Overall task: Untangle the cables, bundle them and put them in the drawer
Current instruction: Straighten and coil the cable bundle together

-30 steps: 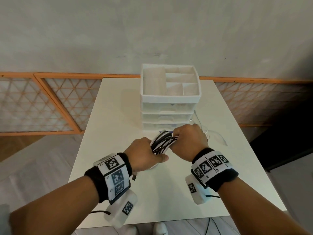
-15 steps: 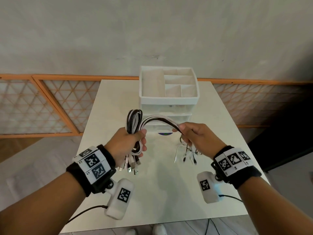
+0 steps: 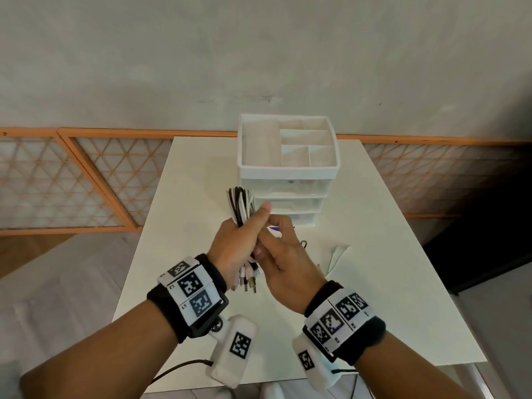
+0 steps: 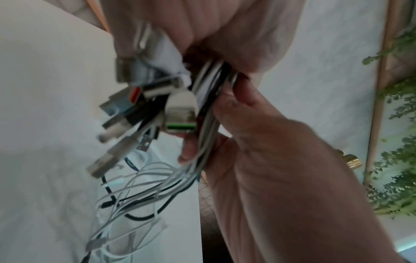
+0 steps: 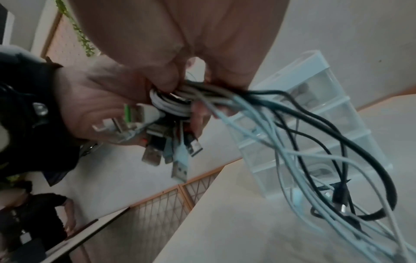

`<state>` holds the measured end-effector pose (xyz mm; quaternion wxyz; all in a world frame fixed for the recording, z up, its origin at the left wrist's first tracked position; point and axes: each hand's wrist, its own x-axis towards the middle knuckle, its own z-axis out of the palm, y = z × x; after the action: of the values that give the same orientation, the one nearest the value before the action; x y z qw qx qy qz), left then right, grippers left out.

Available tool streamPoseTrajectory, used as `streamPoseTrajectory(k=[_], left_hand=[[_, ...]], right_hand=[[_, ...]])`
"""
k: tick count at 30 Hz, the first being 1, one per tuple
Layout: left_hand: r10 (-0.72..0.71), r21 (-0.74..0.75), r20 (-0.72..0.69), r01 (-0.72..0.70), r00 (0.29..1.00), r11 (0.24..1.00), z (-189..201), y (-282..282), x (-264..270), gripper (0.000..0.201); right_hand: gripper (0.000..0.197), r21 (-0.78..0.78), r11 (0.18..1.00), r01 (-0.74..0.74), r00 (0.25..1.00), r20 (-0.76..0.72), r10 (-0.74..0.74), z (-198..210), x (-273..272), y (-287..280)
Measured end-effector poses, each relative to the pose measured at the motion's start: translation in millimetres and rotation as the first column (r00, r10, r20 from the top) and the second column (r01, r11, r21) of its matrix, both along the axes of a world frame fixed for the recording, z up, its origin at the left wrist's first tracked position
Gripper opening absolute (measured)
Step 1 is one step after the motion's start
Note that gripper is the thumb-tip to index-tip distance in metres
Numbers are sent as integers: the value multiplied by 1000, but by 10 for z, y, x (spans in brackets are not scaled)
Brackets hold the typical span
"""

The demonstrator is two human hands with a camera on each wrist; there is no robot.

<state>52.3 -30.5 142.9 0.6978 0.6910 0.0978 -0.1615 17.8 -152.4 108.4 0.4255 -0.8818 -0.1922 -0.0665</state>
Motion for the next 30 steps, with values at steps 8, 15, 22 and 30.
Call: streamPoseTrajectory(k=[8, 15, 22, 30], left_hand=[[130, -61, 64, -126, 989, 990, 66, 42, 73, 37], [178, -90, 244, -161, 953, 983, 130, 180, 224, 27], [185, -107, 403, -155, 896, 982, 337, 323, 339, 21], [-127, 101, 547, 86, 827, 991, 336, 243, 287, 33]], right_hand=[[46, 248, 966, 76, 989, -140, -42, -43, -49, -132], [19, -69, 992, 104, 965, -236, -118, -226, 140, -468], [23, -456, 847, 273, 874, -251, -416, -396, 247, -846], [120, -280, 956, 93, 983, -128, -133, 54, 224, -396]])
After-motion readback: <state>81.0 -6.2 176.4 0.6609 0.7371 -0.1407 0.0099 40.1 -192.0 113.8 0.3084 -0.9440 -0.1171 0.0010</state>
